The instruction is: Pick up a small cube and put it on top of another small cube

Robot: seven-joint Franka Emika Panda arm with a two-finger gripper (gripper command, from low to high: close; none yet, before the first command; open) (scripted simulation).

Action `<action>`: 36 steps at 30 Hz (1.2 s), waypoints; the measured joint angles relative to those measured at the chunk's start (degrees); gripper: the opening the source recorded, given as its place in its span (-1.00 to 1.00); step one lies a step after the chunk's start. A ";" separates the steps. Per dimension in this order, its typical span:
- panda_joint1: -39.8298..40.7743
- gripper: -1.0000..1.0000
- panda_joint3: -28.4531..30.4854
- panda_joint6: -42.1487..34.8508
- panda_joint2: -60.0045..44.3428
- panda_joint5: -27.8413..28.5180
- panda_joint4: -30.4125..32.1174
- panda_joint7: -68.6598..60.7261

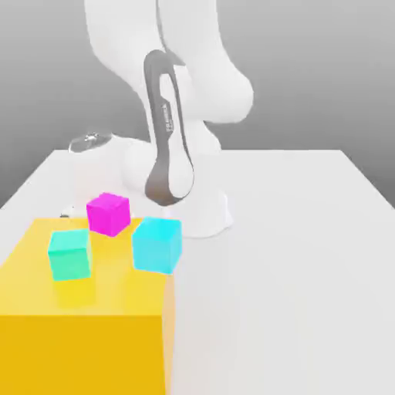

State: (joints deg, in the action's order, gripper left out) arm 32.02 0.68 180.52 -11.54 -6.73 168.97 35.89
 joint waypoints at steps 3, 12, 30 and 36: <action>0.84 -1.00 -0.76 0.52 -0.61 0.20 -0.07 0.11; -3.59 -1.00 6.53 -11.21 13.33 9.83 2.08 7.14; 9.22 -1.00 9.61 -38.96 25.21 15.68 -16.29 35.36; 2.56 -1.00 2.69 -53.74 32.68 11.24 -21.36 38.13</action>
State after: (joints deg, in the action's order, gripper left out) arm 34.58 3.37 126.78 21.14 4.51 147.61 74.02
